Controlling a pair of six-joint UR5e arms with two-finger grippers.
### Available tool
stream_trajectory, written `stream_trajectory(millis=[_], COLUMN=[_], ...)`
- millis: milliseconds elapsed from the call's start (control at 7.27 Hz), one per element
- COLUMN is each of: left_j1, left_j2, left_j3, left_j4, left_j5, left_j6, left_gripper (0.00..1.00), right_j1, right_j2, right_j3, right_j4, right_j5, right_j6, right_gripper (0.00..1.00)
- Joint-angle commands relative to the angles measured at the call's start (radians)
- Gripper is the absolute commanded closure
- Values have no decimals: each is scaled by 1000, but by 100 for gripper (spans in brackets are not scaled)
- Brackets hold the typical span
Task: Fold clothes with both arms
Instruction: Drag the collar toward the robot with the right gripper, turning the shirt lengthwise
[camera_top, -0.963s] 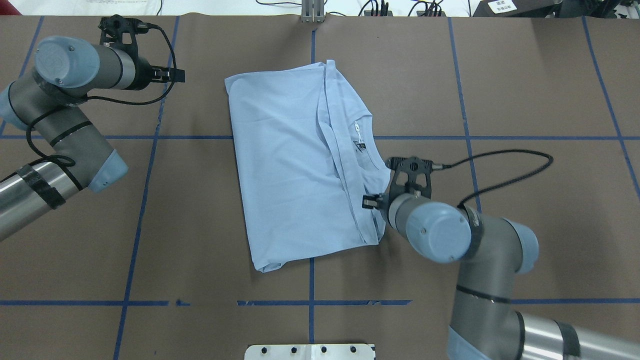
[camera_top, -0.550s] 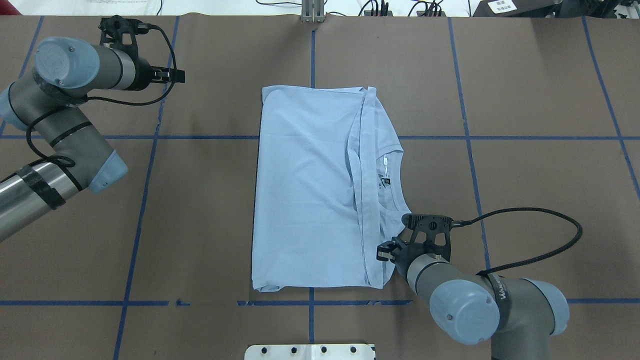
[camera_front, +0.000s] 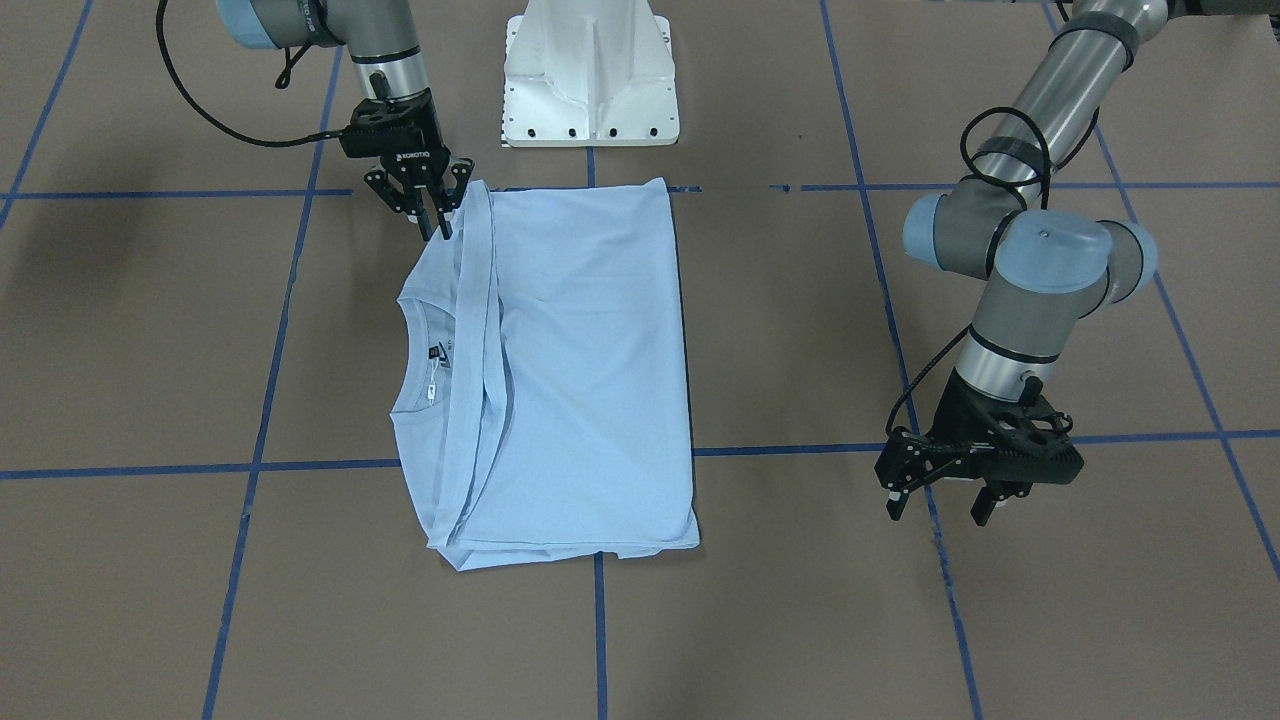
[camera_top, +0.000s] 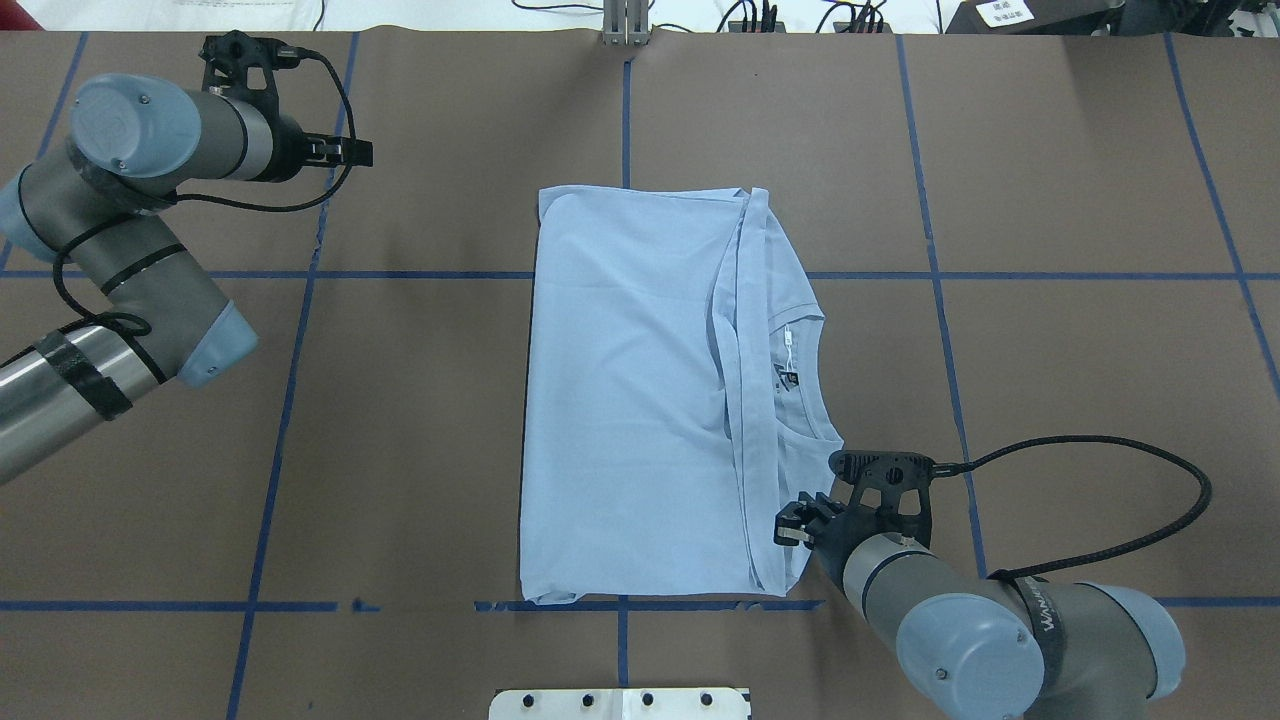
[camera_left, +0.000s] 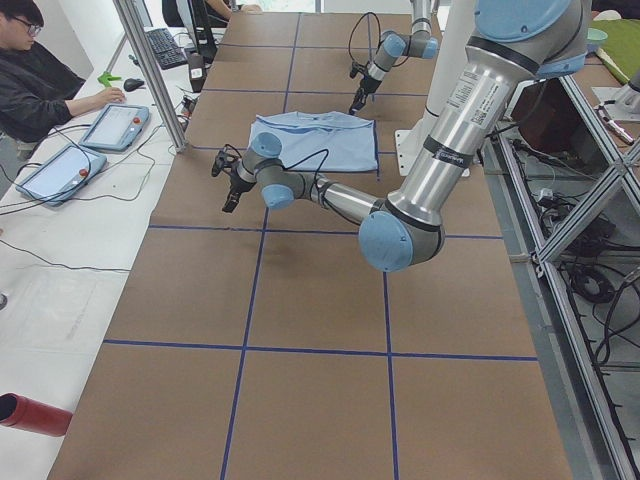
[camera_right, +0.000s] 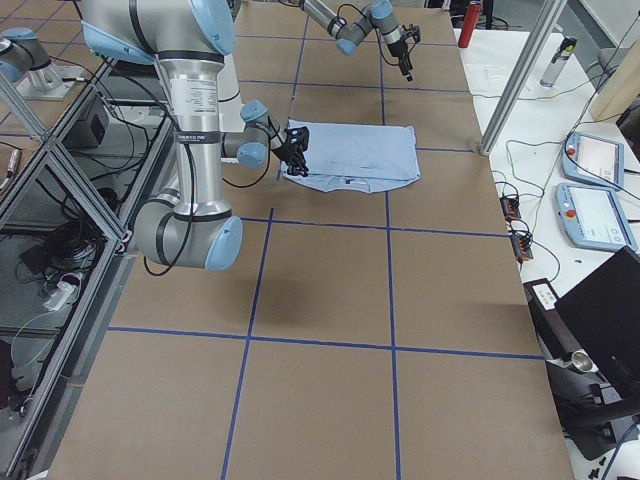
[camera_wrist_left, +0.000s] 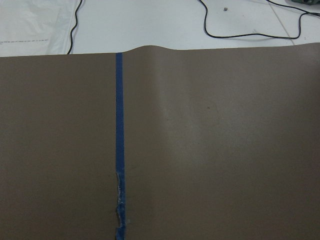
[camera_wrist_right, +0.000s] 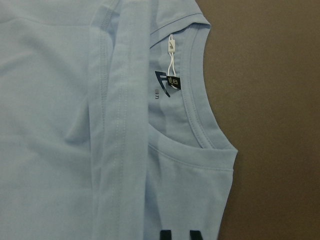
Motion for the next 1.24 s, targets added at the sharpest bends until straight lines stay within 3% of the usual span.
stream_trajectory(millis=[0, 275, 413, 688, 1101], left_j1=[5, 10, 10, 16, 20], left_j2=[0, 0, 0, 0, 0], left_j3=[-2, 3, 0, 0, 0], left_j4=[0, 0, 0, 0, 0], left_j5=[0, 0, 0, 0, 0], left_j6=[-11, -11, -12, -14, -15], left_gripper=[0, 0, 0, 0, 0], right_j1=[4, -94, -128, -191, -231], right_j2=[0, -10, -10, 6, 9], right_j3=[46, 46, 46, 43, 34], right_j4=[0, -5, -32, -133, -135], right_j5=[55, -16, -64, -139, -192], right_j6=[-124, -235, -297, -300, -334], right_gripper=[0, 0, 6, 37, 41])
